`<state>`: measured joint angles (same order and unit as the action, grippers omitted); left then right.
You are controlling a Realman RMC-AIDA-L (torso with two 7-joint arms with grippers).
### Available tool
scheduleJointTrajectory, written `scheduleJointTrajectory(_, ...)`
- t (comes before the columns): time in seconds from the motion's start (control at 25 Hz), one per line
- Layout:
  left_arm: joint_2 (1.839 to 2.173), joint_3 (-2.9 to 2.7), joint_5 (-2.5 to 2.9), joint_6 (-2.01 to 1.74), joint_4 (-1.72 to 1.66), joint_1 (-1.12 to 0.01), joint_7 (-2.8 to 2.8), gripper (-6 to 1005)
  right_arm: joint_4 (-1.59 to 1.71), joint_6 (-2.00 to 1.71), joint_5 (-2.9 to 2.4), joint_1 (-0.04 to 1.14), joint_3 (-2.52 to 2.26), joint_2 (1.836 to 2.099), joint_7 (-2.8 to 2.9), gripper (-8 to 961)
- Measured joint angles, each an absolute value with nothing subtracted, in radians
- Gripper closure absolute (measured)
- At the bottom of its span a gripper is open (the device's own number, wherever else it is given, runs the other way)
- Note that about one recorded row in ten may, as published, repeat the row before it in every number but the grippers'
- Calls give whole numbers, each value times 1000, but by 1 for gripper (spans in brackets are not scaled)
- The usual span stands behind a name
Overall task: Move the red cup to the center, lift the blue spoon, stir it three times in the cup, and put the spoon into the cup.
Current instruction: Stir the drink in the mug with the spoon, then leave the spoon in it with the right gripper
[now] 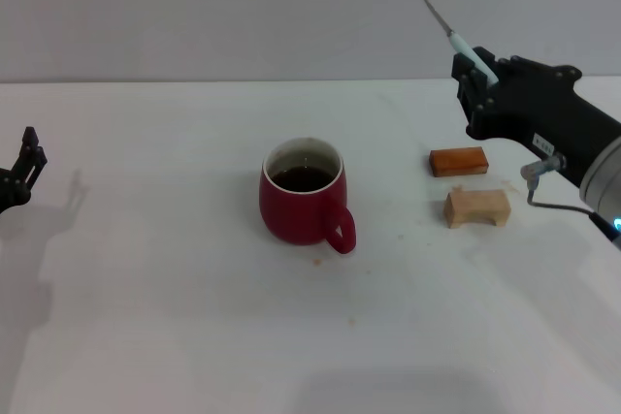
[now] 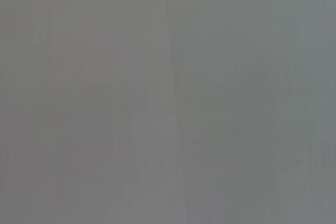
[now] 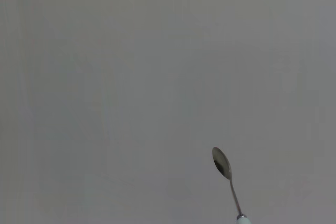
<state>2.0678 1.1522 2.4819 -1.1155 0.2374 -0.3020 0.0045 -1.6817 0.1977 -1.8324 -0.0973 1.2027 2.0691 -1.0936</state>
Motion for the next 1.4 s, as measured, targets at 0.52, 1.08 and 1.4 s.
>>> scheduleJointTrajectory(0.52,2069,1147,2482,-1116,242,-305,3,152,-1639,347,-2075,40,1307,2073,-860,824)
scheduleJointTrajectory(1.08,2070,1150,2482,-1116,247,-302,3,151,-1966,972,-2443,142,1502,2073,-422,823)
scheduleJointTrajectory(1.4,2069,1151,2482,-1118,247,-306,3,151,-2025,1264,-2486,279,1604,2072,-359,823)
